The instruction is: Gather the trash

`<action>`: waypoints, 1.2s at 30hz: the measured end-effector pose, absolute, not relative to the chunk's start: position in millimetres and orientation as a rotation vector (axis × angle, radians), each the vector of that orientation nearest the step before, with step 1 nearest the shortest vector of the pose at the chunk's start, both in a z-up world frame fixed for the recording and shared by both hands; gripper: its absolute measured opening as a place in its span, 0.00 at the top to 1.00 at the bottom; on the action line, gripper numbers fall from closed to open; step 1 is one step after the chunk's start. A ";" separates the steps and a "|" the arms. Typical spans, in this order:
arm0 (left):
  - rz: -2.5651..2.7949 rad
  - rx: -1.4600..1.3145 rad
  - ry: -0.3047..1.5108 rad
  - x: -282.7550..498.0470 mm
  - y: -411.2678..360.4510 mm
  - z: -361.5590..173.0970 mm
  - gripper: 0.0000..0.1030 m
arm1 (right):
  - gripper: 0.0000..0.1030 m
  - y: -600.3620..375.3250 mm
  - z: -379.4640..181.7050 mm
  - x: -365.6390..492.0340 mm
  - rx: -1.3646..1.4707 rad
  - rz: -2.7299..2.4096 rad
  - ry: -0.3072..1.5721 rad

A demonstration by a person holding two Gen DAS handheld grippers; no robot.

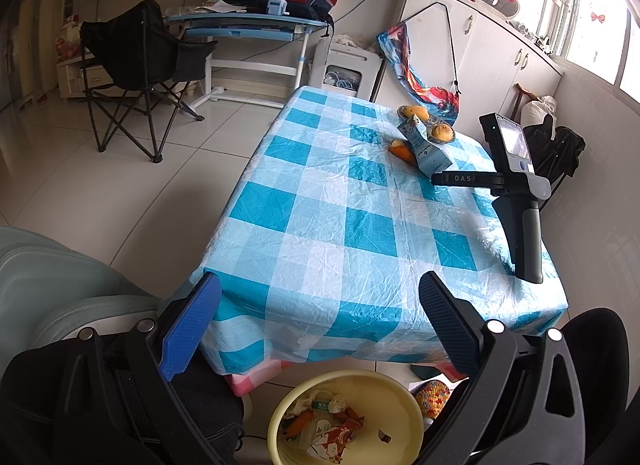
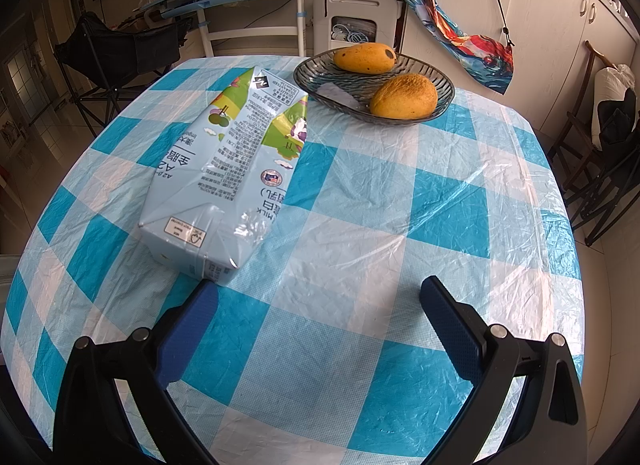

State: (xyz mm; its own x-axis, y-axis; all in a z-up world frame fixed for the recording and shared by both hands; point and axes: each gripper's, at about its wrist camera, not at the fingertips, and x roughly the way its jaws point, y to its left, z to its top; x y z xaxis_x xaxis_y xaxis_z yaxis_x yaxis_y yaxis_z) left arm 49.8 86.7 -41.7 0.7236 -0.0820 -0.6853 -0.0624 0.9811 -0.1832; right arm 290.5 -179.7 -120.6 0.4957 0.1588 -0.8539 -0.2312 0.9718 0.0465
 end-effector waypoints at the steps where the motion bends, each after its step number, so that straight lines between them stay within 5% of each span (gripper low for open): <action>1: -0.011 -0.198 0.763 49.8 86.9 -41.5 0.07 | 0.07 -179.7 -120.5 289.6 -0.078 0.236 1.026; 36: -0.013 -0.198 0.769 49.3 86.1 -43.0 0.07 | 0.07 -179.9 -120.6 290.3 -0.078 0.237 1.025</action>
